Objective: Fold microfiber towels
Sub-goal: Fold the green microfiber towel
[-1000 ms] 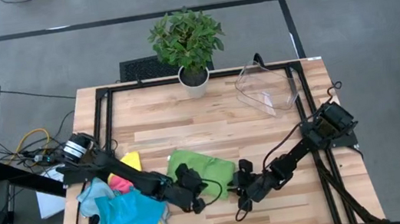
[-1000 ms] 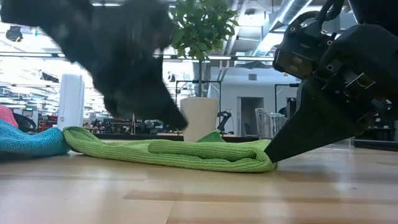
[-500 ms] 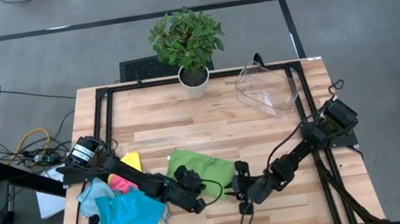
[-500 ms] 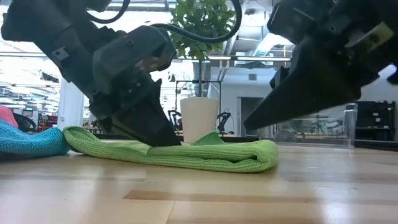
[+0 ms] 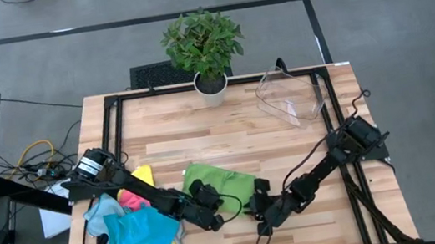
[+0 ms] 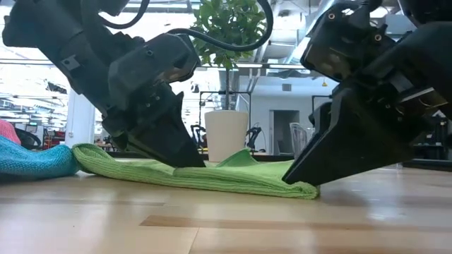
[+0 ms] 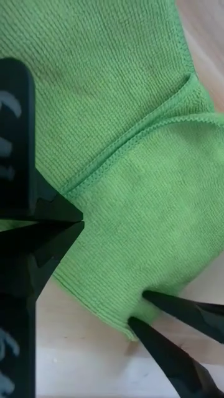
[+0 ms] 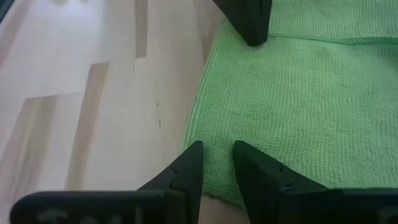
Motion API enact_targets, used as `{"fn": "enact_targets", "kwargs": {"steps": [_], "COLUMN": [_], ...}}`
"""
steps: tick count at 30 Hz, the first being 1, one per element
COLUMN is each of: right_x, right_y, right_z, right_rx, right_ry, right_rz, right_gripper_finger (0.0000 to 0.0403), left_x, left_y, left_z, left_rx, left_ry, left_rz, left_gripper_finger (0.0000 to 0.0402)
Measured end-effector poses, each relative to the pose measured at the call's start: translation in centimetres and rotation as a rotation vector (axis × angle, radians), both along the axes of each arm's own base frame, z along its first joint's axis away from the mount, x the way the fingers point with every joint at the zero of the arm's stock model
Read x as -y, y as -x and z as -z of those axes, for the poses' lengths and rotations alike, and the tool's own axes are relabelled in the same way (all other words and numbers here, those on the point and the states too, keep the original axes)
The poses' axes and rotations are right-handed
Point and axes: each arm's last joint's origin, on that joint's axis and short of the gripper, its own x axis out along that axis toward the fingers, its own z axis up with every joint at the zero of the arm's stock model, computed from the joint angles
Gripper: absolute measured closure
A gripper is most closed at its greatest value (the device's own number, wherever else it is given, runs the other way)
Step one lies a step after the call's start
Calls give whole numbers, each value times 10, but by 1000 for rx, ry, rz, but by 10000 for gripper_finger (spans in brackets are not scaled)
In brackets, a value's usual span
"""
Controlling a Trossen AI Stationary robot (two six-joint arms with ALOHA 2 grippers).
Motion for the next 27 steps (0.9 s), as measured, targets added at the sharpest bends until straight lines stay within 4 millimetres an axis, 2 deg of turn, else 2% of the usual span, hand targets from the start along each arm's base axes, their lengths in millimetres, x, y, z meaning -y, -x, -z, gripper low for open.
{"fn": "enact_targets", "kwargs": {"steps": [4, 11, 14, 21, 27], "right_x": [1, 0, -2, -2, -1], "right_y": [-1, -1, -3, -4, -3], "right_z": [-5, -6, -8, -11, -26], "right_rx": [19, 31, 61, 78, 103], "right_ry": [19, 16, -3, -59, -53], "right_rz": [-14, -12, -14, 22, 16], "right_gripper_finger": [285, 285, 285, 285, 285], "left_x": [-5, -28, -33, -30, -23], "left_y": [-1, -2, -1, 8, 18], "left_z": [-6, -54, -69, -63, -56], "left_rx": [11, 118, 144, 59, -10], "left_ry": [-33, -107, -124, -92, -89], "left_rz": [-17, -63, -53, -44, -73], "left_gripper_finger": [401, 401, 401, 401, 401]}}
